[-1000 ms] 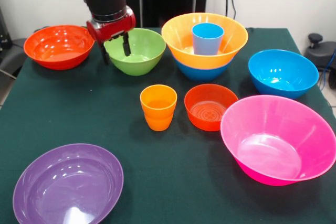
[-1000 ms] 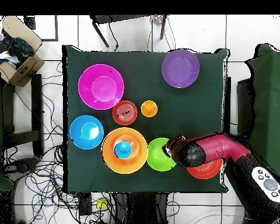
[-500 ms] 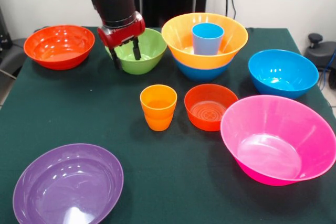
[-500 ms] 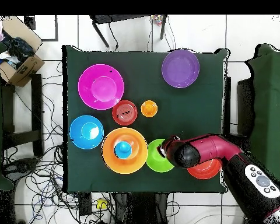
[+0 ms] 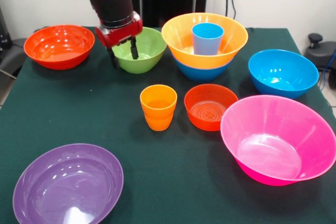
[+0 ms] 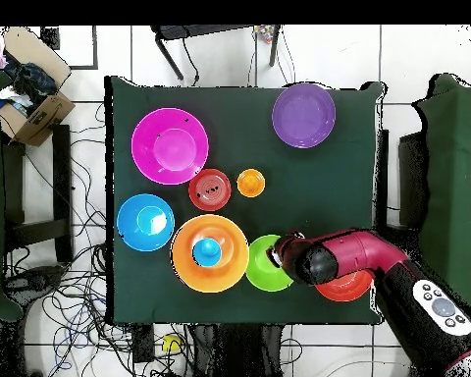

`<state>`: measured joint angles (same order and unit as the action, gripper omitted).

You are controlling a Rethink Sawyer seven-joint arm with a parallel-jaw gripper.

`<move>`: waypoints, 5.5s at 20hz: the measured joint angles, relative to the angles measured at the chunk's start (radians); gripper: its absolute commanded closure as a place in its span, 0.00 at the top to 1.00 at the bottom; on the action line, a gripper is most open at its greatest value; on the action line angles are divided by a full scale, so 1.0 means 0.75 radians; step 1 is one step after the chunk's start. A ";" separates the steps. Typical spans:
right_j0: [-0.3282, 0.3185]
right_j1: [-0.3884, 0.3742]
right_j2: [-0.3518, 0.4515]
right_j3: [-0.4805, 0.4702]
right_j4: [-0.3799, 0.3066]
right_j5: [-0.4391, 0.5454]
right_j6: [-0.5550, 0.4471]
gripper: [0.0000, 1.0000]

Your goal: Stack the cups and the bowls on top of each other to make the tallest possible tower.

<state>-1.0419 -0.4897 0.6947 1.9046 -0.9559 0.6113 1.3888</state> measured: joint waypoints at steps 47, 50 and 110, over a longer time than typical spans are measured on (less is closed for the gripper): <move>-0.129 -0.467 0.149 0.123 0.079 0.002 -0.059 0.00; -0.169 -0.525 0.233 0.129 0.218 0.058 -0.070 0.00; 0.158 -0.493 0.252 0.287 0.674 -0.037 -0.042 0.00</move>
<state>-0.9233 -0.8591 0.8839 2.1195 -0.4506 0.5833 1.3571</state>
